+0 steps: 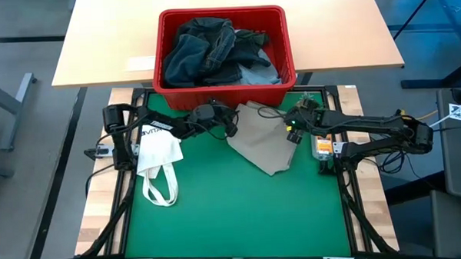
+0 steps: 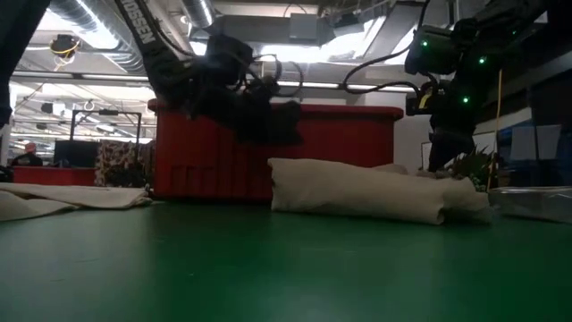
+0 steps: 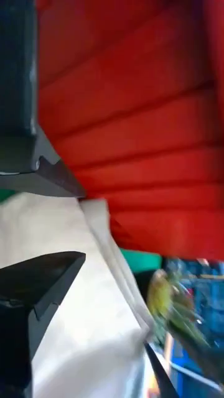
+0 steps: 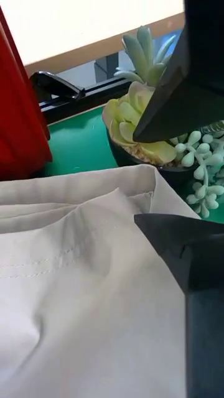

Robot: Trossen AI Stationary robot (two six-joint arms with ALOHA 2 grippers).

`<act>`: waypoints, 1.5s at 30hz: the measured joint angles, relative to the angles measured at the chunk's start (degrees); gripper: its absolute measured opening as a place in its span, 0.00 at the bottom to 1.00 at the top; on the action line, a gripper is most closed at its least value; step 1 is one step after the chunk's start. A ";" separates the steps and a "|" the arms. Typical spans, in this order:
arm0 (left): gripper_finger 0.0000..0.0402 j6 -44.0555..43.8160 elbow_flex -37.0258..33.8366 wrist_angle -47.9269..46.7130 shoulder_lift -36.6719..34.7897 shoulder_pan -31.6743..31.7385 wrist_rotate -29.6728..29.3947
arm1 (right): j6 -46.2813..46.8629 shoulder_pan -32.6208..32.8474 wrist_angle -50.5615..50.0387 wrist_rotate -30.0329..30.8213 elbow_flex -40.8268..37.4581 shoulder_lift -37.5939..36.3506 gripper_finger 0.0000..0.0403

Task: Fold Laundry from Bin
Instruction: Fold the gray shorts

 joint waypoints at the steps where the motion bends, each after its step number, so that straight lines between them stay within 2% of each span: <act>1: 0.37 0.00 0.00 0.08 -0.55 -0.59 0.01 | -0.01 0.00 0.01 0.00 0.00 0.00 0.51; 8: 0.34 0.03 0.00 0.08 -4.66 -5.32 0.28 | -0.01 0.00 -2.35 -0.49 1.15 0.00 0.52; 11: 0.34 0.07 0.02 -0.14 -5.16 -7.31 0.58 | 1.76 0.00 -7.80 -3.86 4.18 -0.02 0.52; 14: 0.34 0.07 0.02 -0.03 -5.30 -9.09 0.58 | 7.57 0.02 -13.07 -13.49 7.80 -0.09 0.52; 19: 0.34 0.07 0.02 -0.72 -5.30 -11.20 0.58 | 11.95 1.57 -13.90 -37.13 9.56 -0.28 0.52; 21: 0.34 0.06 0.02 -1.74 -5.30 -11.56 0.58 | 12.86 4.98 -10.77 -39.72 8.99 -0.33 0.52; 23: 0.34 0.05 0.02 -3.04 -5.30 -11.58 0.56 | 14.30 9.51 -6.64 -38.72 8.01 -0.33 0.52; 26: 0.34 0.03 0.02 -6.74 -5.30 -11.54 0.53 | 16.64 17.02 1.96 -34.14 5.77 -0.33 0.52; 30: 0.34 -0.01 0.02 -11.33 -5.28 -11.56 0.56 | 20.82 26.09 10.96 -23.86 3.09 0.53 0.52; 35: 0.34 -0.10 0.02 -16.81 -4.47 -11.67 0.55 | 25.79 33.36 14.96 -10.27 0.45 4.09 0.52; 40: 0.34 -0.09 0.02 -16.75 -0.89 -12.14 1.32 | 31.44 37.04 15.04 -5.99 -1.05 9.95 0.52; 45: 0.34 -0.08 0.08 -16.70 3.28 -11.47 0.76 | 34.87 38.81 15.17 -6.50 -1.82 16.54 0.52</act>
